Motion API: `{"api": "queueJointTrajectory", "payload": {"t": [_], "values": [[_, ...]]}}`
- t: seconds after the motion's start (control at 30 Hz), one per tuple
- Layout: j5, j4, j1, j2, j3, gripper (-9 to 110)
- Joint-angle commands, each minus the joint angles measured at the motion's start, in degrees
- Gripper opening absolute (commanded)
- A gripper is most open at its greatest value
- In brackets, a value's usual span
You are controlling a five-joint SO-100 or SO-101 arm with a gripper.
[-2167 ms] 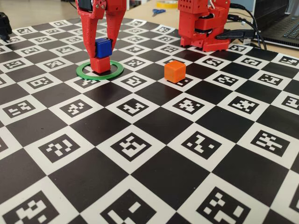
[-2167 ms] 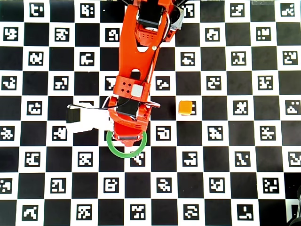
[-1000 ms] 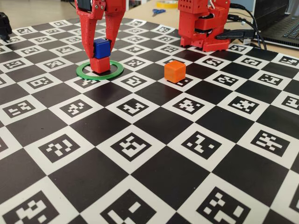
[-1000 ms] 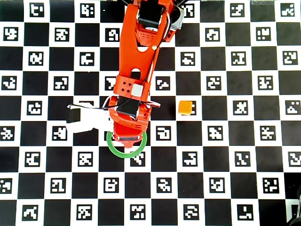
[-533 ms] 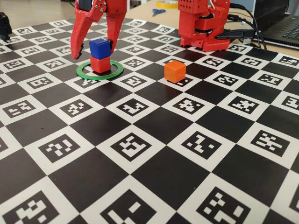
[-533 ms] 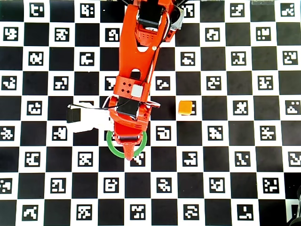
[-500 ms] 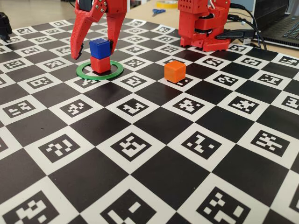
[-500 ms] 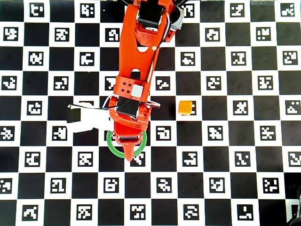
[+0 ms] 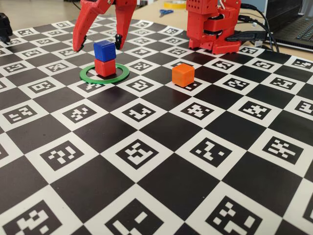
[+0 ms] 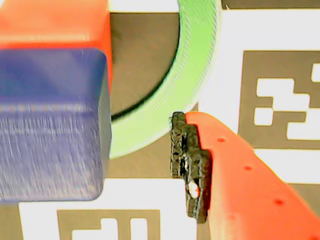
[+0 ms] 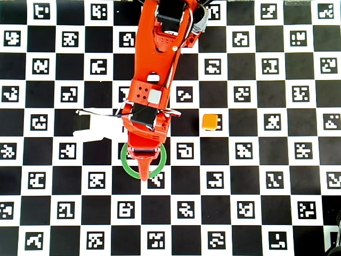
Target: Grab the red cube then put it in the green circle then put the blue cube on top and finally the orange cube on top
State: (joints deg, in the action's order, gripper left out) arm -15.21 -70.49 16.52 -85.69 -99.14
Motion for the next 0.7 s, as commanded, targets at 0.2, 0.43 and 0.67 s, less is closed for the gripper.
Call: {"api": "queueJointTrajectory", "payload": {"t": [0.2,0.43,0.67], "values": [[0.8,-6.8,-0.6,-9.1,3.5,53],[1.3,-13.2,-1.9,-14.5,4.3,53],[4.0,-19.2,-6.0,-21.0,4.1,53]]}}
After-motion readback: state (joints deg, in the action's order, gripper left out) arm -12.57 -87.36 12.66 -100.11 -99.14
